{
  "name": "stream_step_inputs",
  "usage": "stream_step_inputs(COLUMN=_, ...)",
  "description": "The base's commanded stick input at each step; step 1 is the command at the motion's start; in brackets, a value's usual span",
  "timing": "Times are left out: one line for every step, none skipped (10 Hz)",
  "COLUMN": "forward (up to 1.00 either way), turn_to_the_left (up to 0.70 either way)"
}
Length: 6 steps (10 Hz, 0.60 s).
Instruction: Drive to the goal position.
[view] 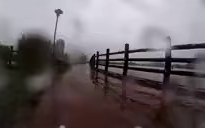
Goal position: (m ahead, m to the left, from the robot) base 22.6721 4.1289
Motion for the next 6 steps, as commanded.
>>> stream_step_inputs(forward=0.7, turn_to_the_left=0.0)
stream_step_inputs(forward=0.7, turn_to_the_left=0.1)
stream_step_inputs(forward=0.7, turn_to_the_left=0.22)
stream_step_inputs(forward=0.7, turn_to_the_left=0.32)
stream_step_inputs(forward=0.7, turn_to_the_left=0.06)
stream_step_inputs(forward=0.7, turn_to_the_left=0.06)
